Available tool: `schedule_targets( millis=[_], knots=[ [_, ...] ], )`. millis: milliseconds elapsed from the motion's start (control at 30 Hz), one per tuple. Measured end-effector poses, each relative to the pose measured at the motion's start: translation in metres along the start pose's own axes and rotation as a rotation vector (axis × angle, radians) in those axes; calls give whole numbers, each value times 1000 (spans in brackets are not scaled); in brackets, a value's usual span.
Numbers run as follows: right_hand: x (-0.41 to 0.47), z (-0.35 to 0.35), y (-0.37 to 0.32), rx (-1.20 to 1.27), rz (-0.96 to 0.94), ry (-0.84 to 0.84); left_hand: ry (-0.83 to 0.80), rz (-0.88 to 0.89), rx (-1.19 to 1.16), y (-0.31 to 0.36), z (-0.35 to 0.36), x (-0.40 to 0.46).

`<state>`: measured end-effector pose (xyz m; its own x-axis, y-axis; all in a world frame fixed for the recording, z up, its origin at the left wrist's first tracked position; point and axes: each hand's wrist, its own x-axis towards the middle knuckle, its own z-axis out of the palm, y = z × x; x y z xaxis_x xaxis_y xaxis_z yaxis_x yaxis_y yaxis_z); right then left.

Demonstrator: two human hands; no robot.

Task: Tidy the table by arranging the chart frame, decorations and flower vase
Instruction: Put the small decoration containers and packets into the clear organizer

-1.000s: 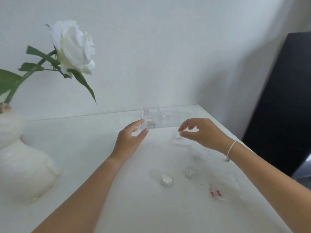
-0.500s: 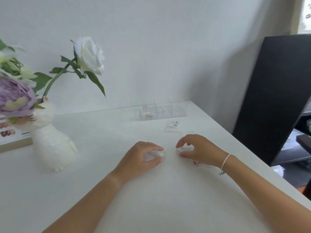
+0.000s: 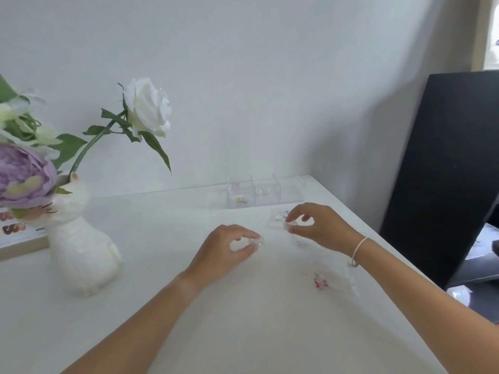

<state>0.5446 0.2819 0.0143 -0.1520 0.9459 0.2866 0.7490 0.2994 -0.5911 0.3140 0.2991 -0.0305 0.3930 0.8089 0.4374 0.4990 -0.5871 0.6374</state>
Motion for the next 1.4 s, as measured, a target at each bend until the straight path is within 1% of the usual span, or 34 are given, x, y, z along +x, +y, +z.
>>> schedule_targets(
  millis=[133, 200, 300, 367, 500, 700, 867, 1033, 1267, 1333, 1400],
  knots=[
    [38, -11, 4, 35, 4, 97, 95, -24, -6, 5, -14, 55],
    [58, -15, 7, 65, 19, 156, 92, -45, 7, 6, -19, 86],
    [87, -17, 16, 131, 47, 212, 43, -82, 76, 2, -22, 132],
    [103, -18, 21, 157, 59, 225, -16, -93, 141, -2, -21, 160],
    [125, -17, 32, 162, 56, 251, -220, -132, 288, -8, -16, 203],
    [136, -12, 51, 180, 71, 260, -487, -204, 466, -19, -8, 235],
    [139, -7, 60, 193, 96, 243, -602, -273, 574, -25, -1, 245],
    [142, -1, 62, 200, 101, 235, -644, -264, 632, -28, 5, 248],
    [149, 1, 61, 215, 90, 228, -669, -261, 648, -29, 2, 248],
    [153, 0, 58, 215, 76, 226, -646, -242, 606, -30, 0, 248],
    [157, 0, 55, 200, 63, 217, -580, -221, 522, -31, -4, 246]
  ],
)
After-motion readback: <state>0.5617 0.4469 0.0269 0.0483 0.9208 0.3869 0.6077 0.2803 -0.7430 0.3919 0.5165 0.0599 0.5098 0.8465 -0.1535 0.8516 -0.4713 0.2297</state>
